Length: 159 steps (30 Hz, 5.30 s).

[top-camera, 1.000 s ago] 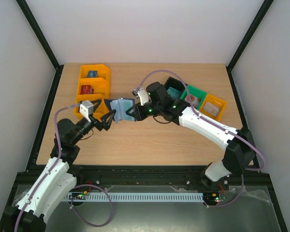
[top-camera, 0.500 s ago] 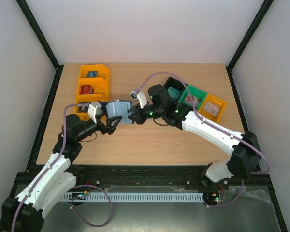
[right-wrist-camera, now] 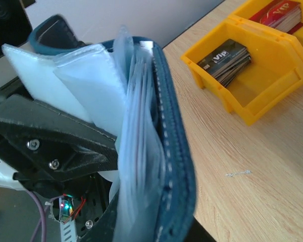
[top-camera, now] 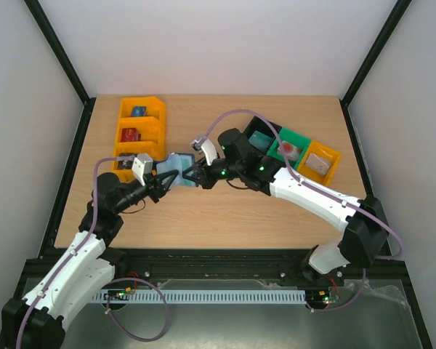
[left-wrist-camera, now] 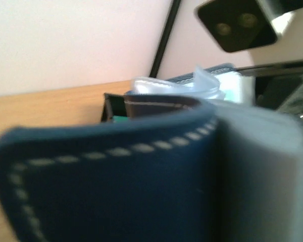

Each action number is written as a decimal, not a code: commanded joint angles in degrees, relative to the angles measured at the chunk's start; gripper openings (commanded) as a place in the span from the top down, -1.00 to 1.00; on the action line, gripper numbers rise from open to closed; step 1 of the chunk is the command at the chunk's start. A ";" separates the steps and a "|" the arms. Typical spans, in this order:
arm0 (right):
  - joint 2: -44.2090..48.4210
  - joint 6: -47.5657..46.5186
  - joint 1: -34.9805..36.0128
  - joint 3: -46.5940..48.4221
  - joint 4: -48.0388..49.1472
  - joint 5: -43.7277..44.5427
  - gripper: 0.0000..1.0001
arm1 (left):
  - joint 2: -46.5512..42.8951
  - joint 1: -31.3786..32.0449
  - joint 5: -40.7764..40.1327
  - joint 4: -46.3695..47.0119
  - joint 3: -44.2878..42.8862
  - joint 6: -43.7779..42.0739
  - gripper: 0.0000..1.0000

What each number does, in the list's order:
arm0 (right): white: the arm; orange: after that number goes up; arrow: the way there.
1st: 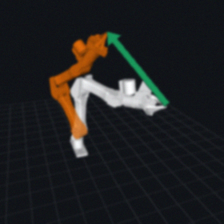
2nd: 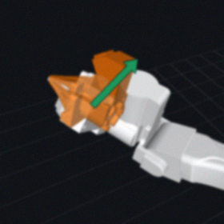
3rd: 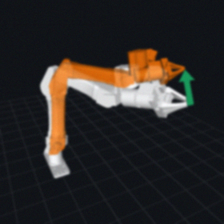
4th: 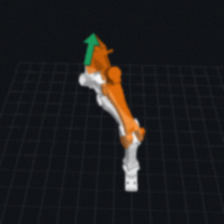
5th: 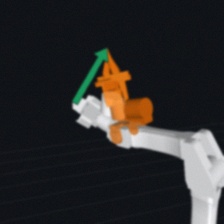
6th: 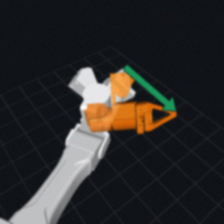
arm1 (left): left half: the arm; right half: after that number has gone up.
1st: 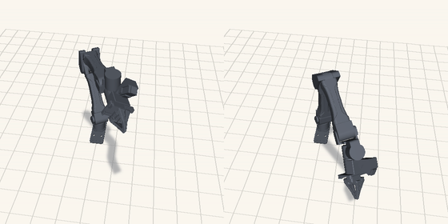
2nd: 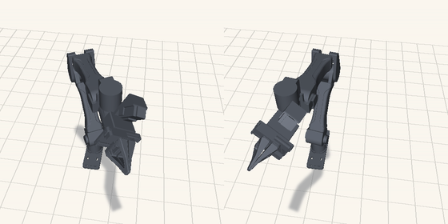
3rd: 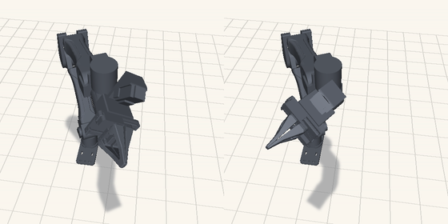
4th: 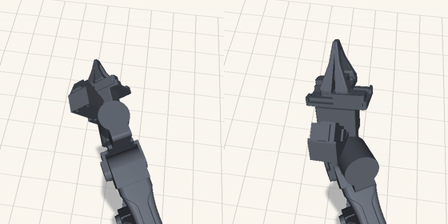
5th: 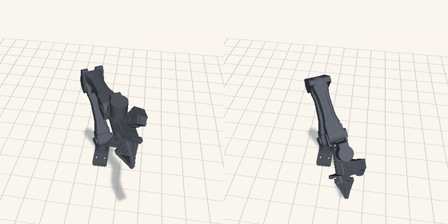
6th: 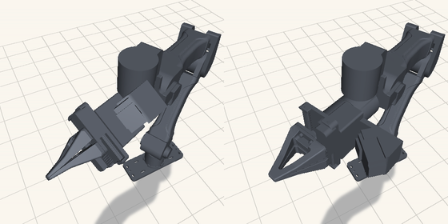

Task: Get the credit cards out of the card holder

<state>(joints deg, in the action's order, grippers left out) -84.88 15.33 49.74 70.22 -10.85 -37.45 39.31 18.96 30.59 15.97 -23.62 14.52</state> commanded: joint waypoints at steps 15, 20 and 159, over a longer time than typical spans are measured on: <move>9.47 -1.80 -2.60 -6.48 7.94 -8.75 0.19 | -1.75 -3.14 13.95 15.22 2.95 12.52 0.95; 11.34 -0.26 -4.53 -8.97 11.07 -8.85 0.19 | -1.57 -3.14 17.59 19.44 3.77 15.29 0.95; -5.52 11.47 0.58 5.09 11.64 -3.40 0.97 | -1.68 -4.49 -4.59 2.31 7.35 31.65 0.36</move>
<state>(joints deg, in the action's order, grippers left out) -95.53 24.21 51.35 77.76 -10.72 -30.15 38.28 15.53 25.28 19.77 -16.12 44.95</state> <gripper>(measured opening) 0.052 0.311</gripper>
